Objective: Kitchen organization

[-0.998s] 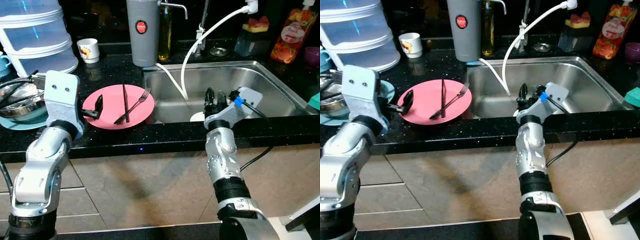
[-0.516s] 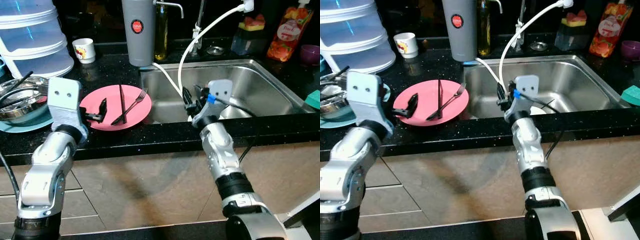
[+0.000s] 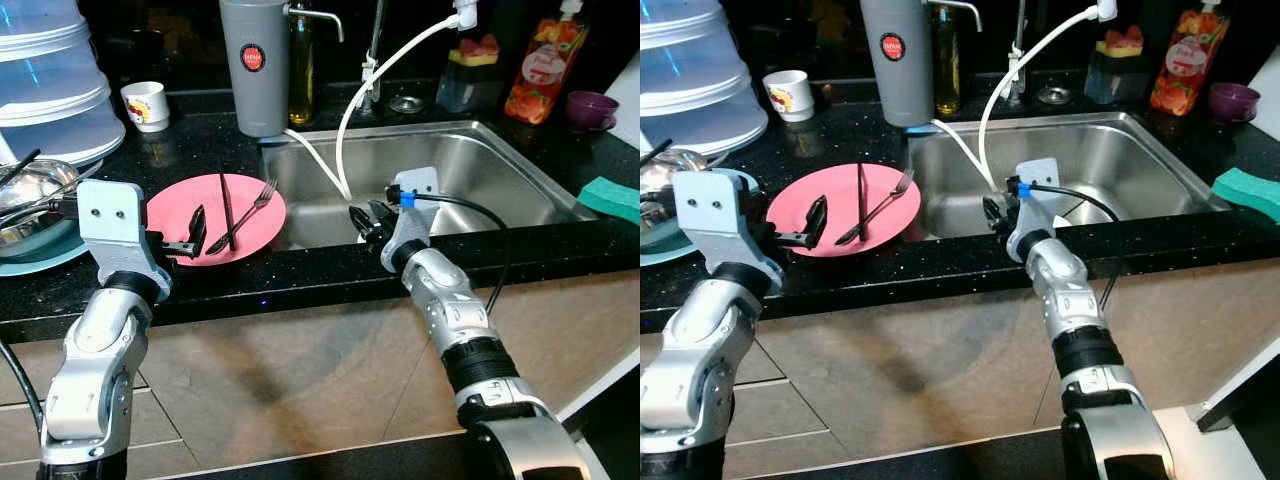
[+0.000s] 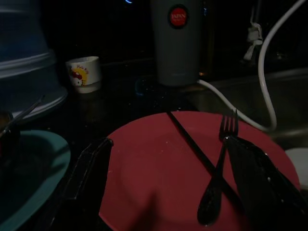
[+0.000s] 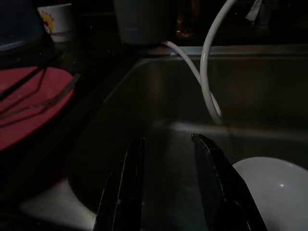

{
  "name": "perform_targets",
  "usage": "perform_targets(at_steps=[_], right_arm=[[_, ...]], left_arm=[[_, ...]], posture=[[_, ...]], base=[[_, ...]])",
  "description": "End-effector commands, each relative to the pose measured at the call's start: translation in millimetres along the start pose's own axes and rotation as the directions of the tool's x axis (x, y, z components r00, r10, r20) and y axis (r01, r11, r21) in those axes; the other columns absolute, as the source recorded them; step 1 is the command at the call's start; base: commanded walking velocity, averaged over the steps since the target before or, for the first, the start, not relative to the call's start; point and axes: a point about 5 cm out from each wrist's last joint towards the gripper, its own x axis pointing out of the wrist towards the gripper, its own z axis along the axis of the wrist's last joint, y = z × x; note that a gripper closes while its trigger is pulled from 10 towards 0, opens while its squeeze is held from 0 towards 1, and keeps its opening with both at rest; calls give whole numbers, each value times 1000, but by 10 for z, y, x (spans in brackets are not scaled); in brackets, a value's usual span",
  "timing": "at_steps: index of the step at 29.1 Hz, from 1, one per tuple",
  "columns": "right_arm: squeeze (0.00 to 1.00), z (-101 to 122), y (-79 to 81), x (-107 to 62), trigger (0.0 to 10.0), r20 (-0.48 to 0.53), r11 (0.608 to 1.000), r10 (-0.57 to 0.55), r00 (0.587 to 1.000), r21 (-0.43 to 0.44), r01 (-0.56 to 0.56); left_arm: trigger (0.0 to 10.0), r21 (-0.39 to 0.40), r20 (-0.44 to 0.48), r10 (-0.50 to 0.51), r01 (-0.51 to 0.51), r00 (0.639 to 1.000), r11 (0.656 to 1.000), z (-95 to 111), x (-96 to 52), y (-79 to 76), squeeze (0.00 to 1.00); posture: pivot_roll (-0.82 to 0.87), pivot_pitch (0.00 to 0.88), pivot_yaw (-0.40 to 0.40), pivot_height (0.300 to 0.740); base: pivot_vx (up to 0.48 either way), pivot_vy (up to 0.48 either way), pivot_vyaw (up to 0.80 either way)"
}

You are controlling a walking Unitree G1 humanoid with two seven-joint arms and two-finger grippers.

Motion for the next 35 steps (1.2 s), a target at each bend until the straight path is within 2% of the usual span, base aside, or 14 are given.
perform_targets(at_steps=[1, 9, 12, 13, 17, 18, 20, 25, 27, 28, 30, 32, 33, 35], right_arm=[[0, -77, 1, -35, 10000, -26, 999, -15, 1000, 33, 16], [0, -91, 96, -41, 10000, -15, 995, -8, 1000, 99, 10], [0, 43, 118, 12, 10000, 40, 994, 5, 999, 113, -10], [0, 43, 118, 12, 10000, 40, 994, 5, 999, 113, -10], [0, 452, -17, 18, 10000, 294, 977, -121, 948, 202, 62], [0, 500, -66, -6, 10000, 328, 978, -152, 932, 188, 93], [0, 502, -80, -16, 10000, 335, 979, -160, 928, 176, 105], [0, 456, -134, -48, 10000, 331, 982, -178, 927, 3, 188], [0, 454, -143, -56, 10000, 338, 980, -181, 924, -15, 197], [0, 451, -153, -63, 10000, 343, 979, -182, 921, -19, 201], [0, 420, -190, -64, 10000, 325, 977, -186, 927, -36, 208], [0, 383, -191, -48, 10000, 294, 979, -174, 940, -53, 198], [0, 290, -177, -12, 10000, 209, 982, -152, 966, -77, 171], [0, 290, -177, -12, 10000, 209, 982, -152, 966, -77, 171]], left_arm=[[10000, 33, -6, -2, 2, 1000, 999, -30, -5, 9, 0], [10000, 58, 13, 19, -19, 1000, 998, 25, 56, 27, 0], [10000, -32, 34, 44, -43, 998, 999, 72, 98, 59, 0], [10000, -32, 34, 44, -43, 998, 999, 72, 98, 59, 0], [10000, -110, 31, 119, -115, 992, 987, 30, 102, 121, 0], [10000, -147, 26, 137, -132, 990, 980, 19, 98, 117, 0], [10000, -157, 25, 138, -132, 990, 979, 16, 97, 111, 0], [10000, -170, 15, -5, 7, 1000, 985, 7, 94, -62, 0], [10000, -168, 21, -28, 31, 999, 985, 22, 96, -83, 0], [10000, -160, 27, -53, 57, 998, 986, 39, 97, -99, 0], [10000, -82, 14, -99, 100, 995, 992, 65, 105, -95, 0], [10000, -55, 3, -85, 85, 996, 995, 64, 109, -60, 0], [10000, -41, 7, -51, 51, 999, 998, 72, 114, -5, 0], [10000, -41, 7, -51, 51, 999, 998, 72, 114, -5, 0]], posture=[[163, 74, 13, 740], [170, 59, 5, 740], [167, 58, 2, 740], [167, 58, 2, 740], [163, 58, -11, 740], [159, 59, -14, 740], [159, 59, -14, 740], [150, 59, -19, 740], [150, 60, -20, 740], [150, 59, -21, 740], [149, 57, -23, 740], [147, 56, -21, 740], [146, 55, -21, 740], [146, 55, -21, 740]], base=[[0, 0, 0], [0, 0, 0], [0, 0, 0], [0, 0, 0], [0, 0, 0], [0, 0, 0], [0, 0, 0], [0, 0, 0], [0, 0, 0], [0, 0, 0], [0, 0, 0], [0, 0, 0], [0, 0, 0], [0, 0, 0]])
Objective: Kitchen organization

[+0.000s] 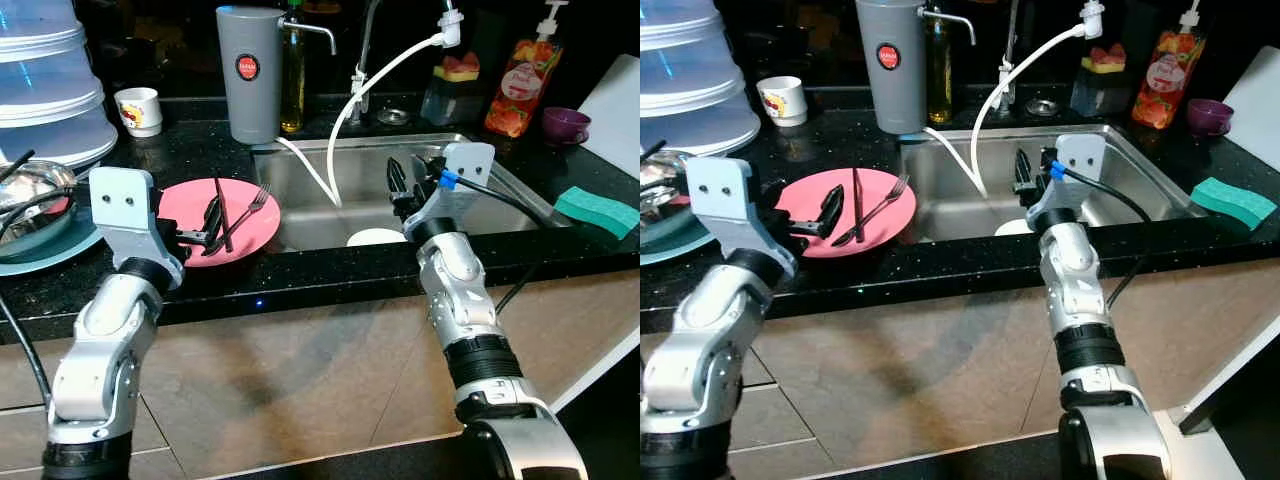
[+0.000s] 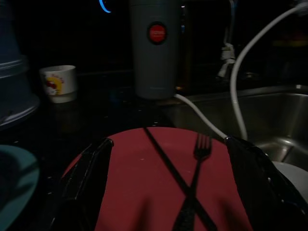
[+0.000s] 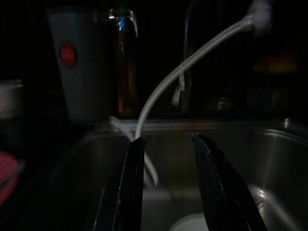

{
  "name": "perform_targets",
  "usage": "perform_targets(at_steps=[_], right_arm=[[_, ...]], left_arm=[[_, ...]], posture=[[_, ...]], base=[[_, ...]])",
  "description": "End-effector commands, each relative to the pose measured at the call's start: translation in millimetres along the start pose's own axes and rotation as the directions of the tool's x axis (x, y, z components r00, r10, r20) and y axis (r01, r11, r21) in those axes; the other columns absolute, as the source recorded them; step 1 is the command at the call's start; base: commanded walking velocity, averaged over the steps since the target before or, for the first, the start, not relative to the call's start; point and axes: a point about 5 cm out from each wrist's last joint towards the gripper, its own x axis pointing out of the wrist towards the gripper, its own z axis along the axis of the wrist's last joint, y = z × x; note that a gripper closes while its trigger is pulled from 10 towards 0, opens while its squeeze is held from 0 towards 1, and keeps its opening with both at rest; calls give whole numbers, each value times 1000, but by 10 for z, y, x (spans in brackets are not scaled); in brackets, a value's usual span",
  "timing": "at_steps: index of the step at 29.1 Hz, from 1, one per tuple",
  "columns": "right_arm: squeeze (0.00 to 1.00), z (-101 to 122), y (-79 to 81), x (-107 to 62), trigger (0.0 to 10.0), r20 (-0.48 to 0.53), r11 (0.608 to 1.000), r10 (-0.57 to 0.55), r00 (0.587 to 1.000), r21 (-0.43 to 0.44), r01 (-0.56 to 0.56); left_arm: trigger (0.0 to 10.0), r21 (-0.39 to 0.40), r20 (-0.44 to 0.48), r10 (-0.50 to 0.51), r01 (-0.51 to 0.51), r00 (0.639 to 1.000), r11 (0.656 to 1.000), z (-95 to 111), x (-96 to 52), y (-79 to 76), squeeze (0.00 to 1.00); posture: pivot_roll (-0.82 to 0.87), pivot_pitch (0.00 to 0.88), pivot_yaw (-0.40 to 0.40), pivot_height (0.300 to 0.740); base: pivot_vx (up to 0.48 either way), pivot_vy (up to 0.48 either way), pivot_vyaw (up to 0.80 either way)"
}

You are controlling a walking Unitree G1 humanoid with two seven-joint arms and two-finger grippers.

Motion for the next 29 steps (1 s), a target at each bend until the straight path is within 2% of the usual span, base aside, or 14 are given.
perform_targets(at_steps=[1, 2, 4, 7, 10, 14, 17, 19, 20, 24, 25, 29], right_arm=[[0, -115, 50, 6, 10000, -96, 999, 33, 995, -23, -36], [0, -115, 50, 6, 10000, -96, 999, 33, 995, -23, -36], [0, -259, 30, -23, 10000, -197, 1000, 6, 980, -12, -9], [0, -382, -14, -70, 10000, -275, 999, -31, 961, 5, 34], [0, -441, -17, -118, 10000, -301, 999, -33, 953, 16, 39], [0, -457, -16, -142, 10000, -307, 999, -33, 951, 18, 41], [0, -401, -22, -141, 10000, -257, 998, -39, 966, 39, 51], [0, -310, -27, -114, 10000, -194, 996, -49, 980, 60, 62], [0, -310, -27, -114, 10000, -194, 996, -49, 980, 60, 62], [0, -196, -39, -76, 10000, -119, 993, -67, 991, 89, 78], [0, -162, -40, -63, 10000, -98, 992, -72, 993, 98, 82], [0, -132, -27, -58, 10000, -76, 991, -66, 995, 112, 74]], left_arm=[[10000, 32, -1, 34, -34, 999, 999, 10, -10, 55, 0], [10000, 32, -1, 34, -34, 999, 999, 10, -10, 55, 0], [10000, 61, 18, 56, -57, 998, 996, 31, -17, 84, 0], [10000, 66, 18, 105, -106, 994, 992, 33, -20, 131, 0], [10000, 98, -14, 168, -166, 986, 981, -30, -23, 217, 0], [10000, 109, -32, 205, -200, 978, 974, -64, -29, 269, 0], [10000, 91, -23, 187, -184, 982, 979, -58, -24, 263, 0], [10000, 25, -21, 126, -126, 992, 992, -61, -15, 171, 0], [10000, 25, -21, 126, -126, 992, 992, -61, -15, 171, 0], [10000, -46, -79, 50, -54, 996, 997, -132, -13, 35, 0], [10000, -29, -120, 32, -36, 992, 999, -186, -21, -9, 0], [10000, -18, -183, 31, -35, 983, 999, -274, -36, -23, 0]], posture=[[145, 55, -22, 740], [145, 55, -22, 740], [147, 55, -23, 740], [149, 55, -23, 740], [145, 53, -21, 740], [142, 53, -20, 740], [140, 53, -18, 740], [138, 54, -18, 740], [138, 54, -18, 740], [136, 54, -19, 740], [136, 54, -19, 740], [133, 55, -21, 740]], base=[[0, 0, 0], [0, 0, 0], [0, 0, 0], [0, 0, 0], [0, 0, 0], [0, 0, 0], [0, 0, 0], [0, 0, 0], [0, 0, 0], [0, 0, 0], [0, 0, 0], [0, 0, 0]])
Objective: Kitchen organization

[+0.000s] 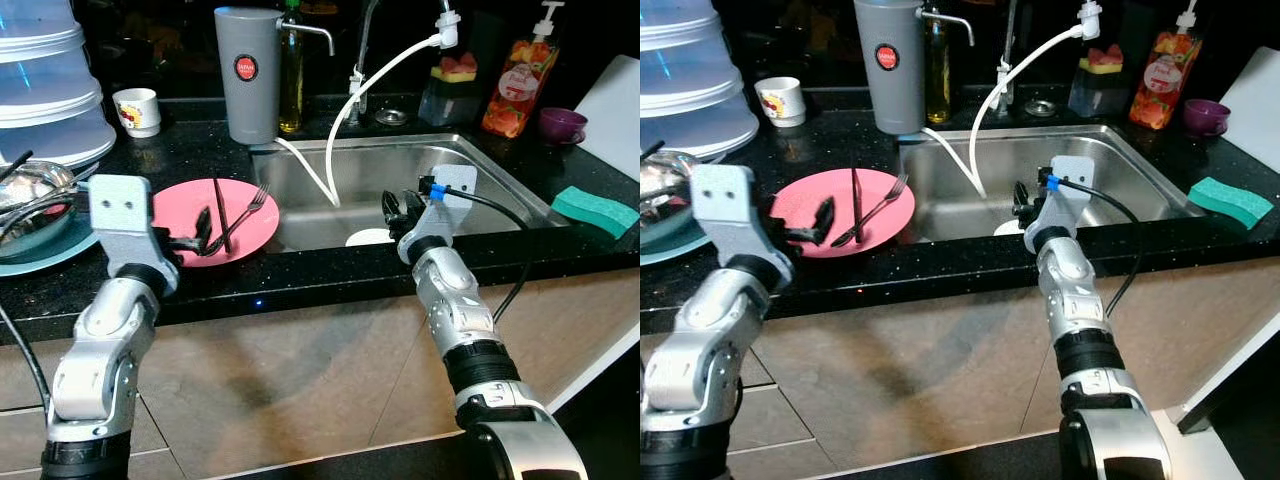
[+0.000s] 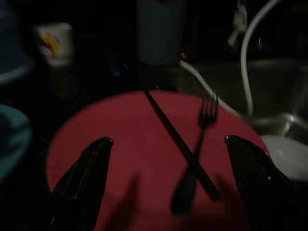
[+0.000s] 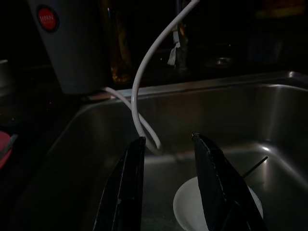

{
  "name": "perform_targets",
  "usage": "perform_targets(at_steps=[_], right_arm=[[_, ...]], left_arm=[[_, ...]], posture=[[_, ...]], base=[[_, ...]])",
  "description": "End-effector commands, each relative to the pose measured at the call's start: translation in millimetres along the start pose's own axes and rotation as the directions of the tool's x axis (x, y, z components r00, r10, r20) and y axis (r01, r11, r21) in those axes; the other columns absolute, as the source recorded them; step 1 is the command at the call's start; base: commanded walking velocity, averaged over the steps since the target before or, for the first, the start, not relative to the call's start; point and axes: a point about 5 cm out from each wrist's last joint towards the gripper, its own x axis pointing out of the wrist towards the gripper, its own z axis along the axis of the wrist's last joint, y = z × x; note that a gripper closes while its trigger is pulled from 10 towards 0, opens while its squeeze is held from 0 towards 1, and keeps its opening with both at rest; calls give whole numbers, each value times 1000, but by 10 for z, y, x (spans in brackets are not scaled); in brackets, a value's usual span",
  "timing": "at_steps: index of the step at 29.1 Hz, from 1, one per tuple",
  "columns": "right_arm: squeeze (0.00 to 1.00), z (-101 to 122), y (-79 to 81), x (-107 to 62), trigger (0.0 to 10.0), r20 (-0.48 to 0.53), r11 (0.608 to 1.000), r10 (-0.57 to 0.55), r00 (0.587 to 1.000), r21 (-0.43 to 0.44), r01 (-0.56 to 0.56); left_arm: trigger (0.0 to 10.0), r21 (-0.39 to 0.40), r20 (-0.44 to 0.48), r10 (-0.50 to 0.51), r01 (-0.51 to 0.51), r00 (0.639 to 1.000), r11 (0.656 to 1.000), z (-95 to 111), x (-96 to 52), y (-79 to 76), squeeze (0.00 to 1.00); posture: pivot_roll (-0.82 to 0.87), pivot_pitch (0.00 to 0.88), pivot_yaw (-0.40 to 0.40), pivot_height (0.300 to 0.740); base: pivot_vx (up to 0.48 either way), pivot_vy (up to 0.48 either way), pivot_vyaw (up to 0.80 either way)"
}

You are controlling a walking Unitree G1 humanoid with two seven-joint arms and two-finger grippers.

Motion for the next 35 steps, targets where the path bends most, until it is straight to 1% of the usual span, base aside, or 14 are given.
perform_targets(at_steps=[1, 16, 17, 18, 19, 20, 21, 22, 24, 28, 29, 30, 32, 35], right_arm=[[0, 68, -12, -3, 10000, 48, 1000, -3, 999, 22, 2], [0, 107, 79, 17, 10000, 74, 998, 37, 997, 56, -41], [0, 109, 91, 24, 10000, 72, 997, 43, 996, 56, -47], [0, 111, 108, 33, 10000, 70, 997, 52, 996, 55, -56], [0, 111, 108, 33, 10000, 70, 997, 52, 996, 55, -56], [0, 114, 126, 41, 10000, 68, 996, 61, 996, 54, -64], [0, 117, 142, 50, 10000, 65, 996, 68, 996, 53, -72], [0, 121, 166, 60, 10000, 60, 995, 81, 995, 45, -84], [0, 132, 209, 79, 10000, 55, 994, 105, 993, 35, -107], [0, 139, 220, 84, 10000, 54, 993, 113, 992, 35, -114], [0, 139, 220, 85, 10000, 54, 993, 115, 992, 35, -117], [0, 139, 224, 87, 10000, 53, 991, 122, 991, 39, -124], [0, 139, 225, 87, 10000, 53, 991, 124, 991, 40, -126], [0, 144, 230, 90, 10000, 58, 989, 138, 989, 49, -141]], left_arm=[[10000, 15, -44, 7, -6, 999, 1000, -74, -22, 5, 0], [10000, 16, -73, 62, -61, 995, 998, -63, 50, 133, 0], [10000, 23, -69, 57, -55, 996, 998, -45, 99, 147, 137], [10000, 36, -68, 52, -50, 996, 998, -24, 156, 162, 604], [10000, 36, -68, 52, -50, 996, 998, -24, 156, 162, 604], [10000, 47, -68, 52, -48, 996, 998, -4, 209, 178, 855], [10000, 52, -69, 50, -47, 996, 998, 13, 256, 190, 855], [10000, 63, -73, 37, -32, 997, 998, 28, 301, 194, 1000], [10000, 83, -102, -13, 22, 995, 996, 44, 387, 174, 1000], [10000, 111, -163, -1, 19, 987, 994, 11, 444, 186, 1000], [10000, 118, -182, 4, 18, 983, 993, -4, 465, 195, 43], [10000, 146, -211, 16, 16, 977, 989, -16, 512, 216, 0], [10000, 152, -216, 18, 16, 976, 988, -17, 523, 220, 0], [10000, 160, -220, 51, -15, 974, 987, 76, 655, 284, 0]], posture=[[133, 55, -21, 740], [137, 56, -38, 740], [138, 54, -43, 740], [136, 55, -45, 740], [136, 55, -45, 740], [136, 55, -45, 740], [134, 54, -46, 740], [134, 54, -46, 740], [124, 55, -43, 740], [123, 55, -44, 740], [122, 53, -49, 740], [125, 52, -51, 740], [125, 52, -51, 740], [129, 50, -54, 740]], base=[[0, 0, 0], [0, 0, 0], [0, 0, 0], [0, 0, 0], [0, 0, 0], [0, 0, 0], [0, 0, 0], [0, 0, 0], [0, 0, 0], [0, 0, 0], [0, 0, 0], [0, 0, 0], [0, 0, 0], [0, 0, 0]])
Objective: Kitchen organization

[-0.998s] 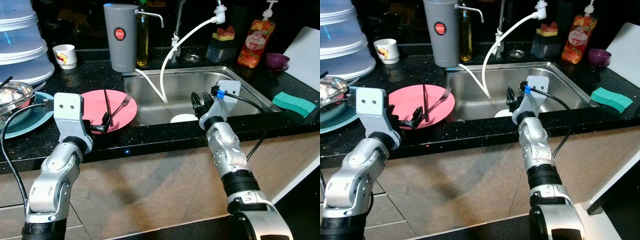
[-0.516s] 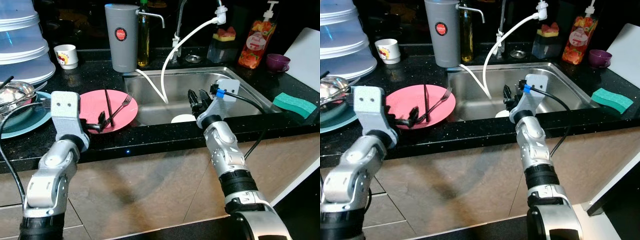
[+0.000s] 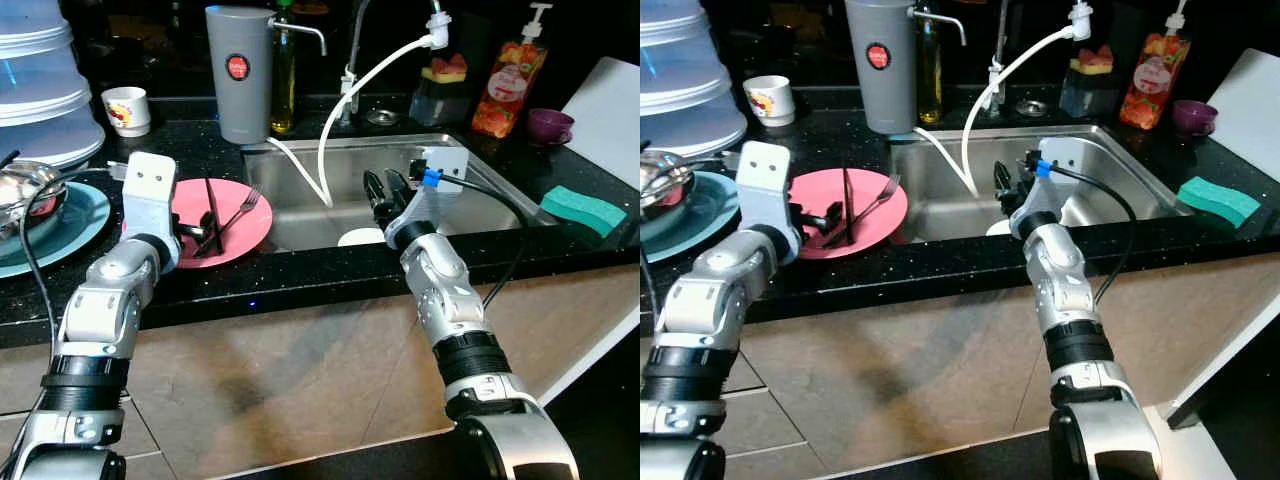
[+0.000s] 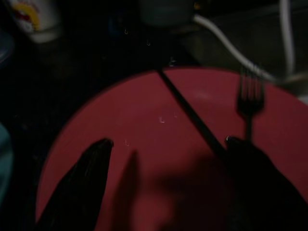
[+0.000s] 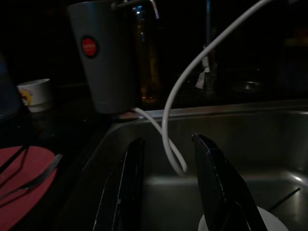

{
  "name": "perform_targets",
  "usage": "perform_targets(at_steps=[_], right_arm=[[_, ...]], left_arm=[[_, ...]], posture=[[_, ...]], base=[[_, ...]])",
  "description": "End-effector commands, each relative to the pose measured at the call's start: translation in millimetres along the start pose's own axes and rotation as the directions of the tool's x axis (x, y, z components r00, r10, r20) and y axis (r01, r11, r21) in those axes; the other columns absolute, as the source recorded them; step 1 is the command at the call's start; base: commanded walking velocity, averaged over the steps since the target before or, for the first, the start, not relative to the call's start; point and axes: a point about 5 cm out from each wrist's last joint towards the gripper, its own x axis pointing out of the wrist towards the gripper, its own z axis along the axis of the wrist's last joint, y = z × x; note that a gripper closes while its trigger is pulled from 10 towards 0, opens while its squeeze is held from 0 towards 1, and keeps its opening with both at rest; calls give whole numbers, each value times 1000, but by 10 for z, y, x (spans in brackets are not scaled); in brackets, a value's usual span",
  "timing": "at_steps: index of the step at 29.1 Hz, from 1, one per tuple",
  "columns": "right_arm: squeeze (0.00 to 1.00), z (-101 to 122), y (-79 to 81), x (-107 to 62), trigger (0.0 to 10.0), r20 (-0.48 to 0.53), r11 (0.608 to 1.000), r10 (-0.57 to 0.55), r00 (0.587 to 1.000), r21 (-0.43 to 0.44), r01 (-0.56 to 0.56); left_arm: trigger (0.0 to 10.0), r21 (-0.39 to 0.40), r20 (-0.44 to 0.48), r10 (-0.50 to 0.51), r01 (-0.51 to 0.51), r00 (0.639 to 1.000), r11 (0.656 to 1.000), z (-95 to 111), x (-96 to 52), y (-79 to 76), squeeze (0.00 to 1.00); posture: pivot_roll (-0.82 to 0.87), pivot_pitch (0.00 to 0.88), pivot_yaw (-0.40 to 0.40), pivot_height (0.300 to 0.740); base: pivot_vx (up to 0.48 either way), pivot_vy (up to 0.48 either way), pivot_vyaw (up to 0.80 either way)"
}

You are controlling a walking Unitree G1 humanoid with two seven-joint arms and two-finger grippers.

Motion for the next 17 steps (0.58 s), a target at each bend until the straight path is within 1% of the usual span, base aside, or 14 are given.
perform_targets(at_steps=[1, 3, 5, 6, 8, 9, 12, 14, 16, 17], right_arm=[[0, -15, 14, 7, 10000, -10, 1000, 13, 1000, 13, -13], [0, -4, 26, 9, 10000, -2, 1000, 23, 1000, 17, -23], [0, -2, 30, 10, 10000, 0, 1000, 26, 1000, 18, -26], [0, 0, 39, 8, 10000, 3, 999, 32, 999, 21, -32], [0, 1, 46, 8, 10000, 4, 999, 35, 999, 22, -35], [0, -1, 58, 9, 10000, 2, 999, 44, 999, 23, -44], [0, -13, 71, 9, 10000, -10, 998, 55, 998, 20, -55], [0, -22, 68, 2, 10000, -16, 998, 55, 998, 19, -55], [0, -31, 44, -11, 10000, -17, 999, 39, 999, 26, -39], [0, -31, 44, -11, 10000, -17, 999, 39, 999, 26, -39]], left_arm=[[10000, 17, -17, 15, -15, 1000, 1000, 16, 42, 39, 0], [10000, 9, 13, 0, 0, 1000, 1000, 132, 109, 54, 0], [10000, 6, 26, -11, 11, 1000, 1000, 161, 122, 46, 0], [10000, -2, 32, -34, 34, 999, 999, 193, 146, 17, 0], [10000, 1, 29, -49, 49, 998, 999, 195, 159, -8, 0], [10000, 15, 23, -68, 68, 997, 998, 197, 185, -47, 0], [10000, 31, 13, -81, 81, 997, 996, 192, 201, -90, 0], [10000, 47, 49, -80, 78, 996, 996, 228, 200, -110, 0], [10000, 57, 108, -52, 46, 993, 997, 288, 187, -103, 0], [10000, 57, 108, -52, 46, 993, 997, 288, 187, -103, 0]], posture=[[129, 50, -54, 740], [129, 50, -54, 740], [129, 50, -54, 740], [128, 45, -53, 740], [128, 45, -51, 740], [125, 43, -49, 740], [124, 42, -47, 740], [123, 41, -44, 740], [122, 41, -40, 740], [122, 41, -40, 740]], base=[[0, 0, 0], [0, 0, 0], [0, 0, 0], [0, 0, 0], [0, 0, 0], [0, 0, 0], [0, 0, 0], [0, 0, 0], [0, 0, 0], [0, 0, 0]])
